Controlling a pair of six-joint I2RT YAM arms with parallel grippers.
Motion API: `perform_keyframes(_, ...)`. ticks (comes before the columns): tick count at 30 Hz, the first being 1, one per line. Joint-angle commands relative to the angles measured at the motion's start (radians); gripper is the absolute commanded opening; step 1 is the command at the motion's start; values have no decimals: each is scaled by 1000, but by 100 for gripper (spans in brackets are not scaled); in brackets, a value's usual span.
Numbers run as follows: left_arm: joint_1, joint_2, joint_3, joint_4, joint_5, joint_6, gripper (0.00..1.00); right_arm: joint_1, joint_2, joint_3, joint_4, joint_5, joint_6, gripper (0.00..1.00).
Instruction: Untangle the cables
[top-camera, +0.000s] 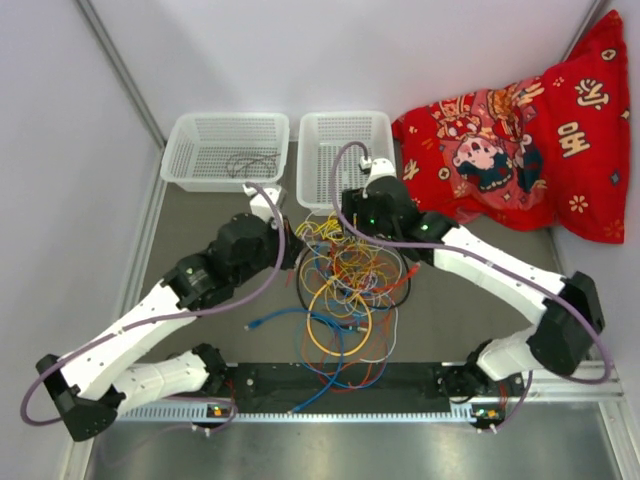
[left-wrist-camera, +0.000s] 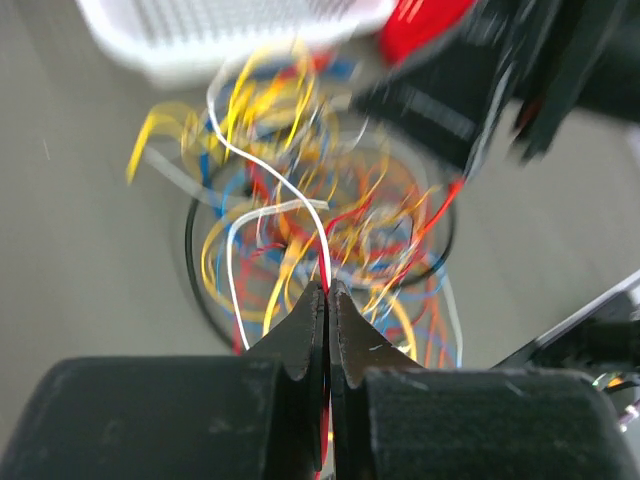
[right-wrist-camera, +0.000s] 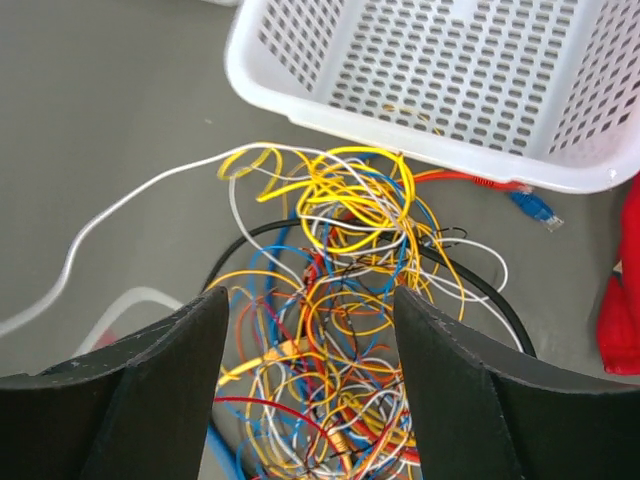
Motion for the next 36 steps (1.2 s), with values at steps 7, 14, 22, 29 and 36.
perform_keyframes(7, -5, 4, -161, -113, -33, -233, 0, -37, 104, -31, 49, 37, 61, 62)
perform_keyframes(14, -3, -5, -188, -147, 8, -276, 0, -57, 196, -45, 158, 74, 91, 60)
perform_keyframes(22, -3, -22, -188, -205, 21, -293, 0, -67, 348, -5, 252, 80, 94, 57)
perform_keyframes(29, -3, -45, -196, -233, -5, -311, 0, -70, 332, -20, 296, 68, 82, 0)
perform_keyframes(36, -3, -85, -193, -221, -65, -298, 0, 44, -119, -160, 236, 158, -40, 0)
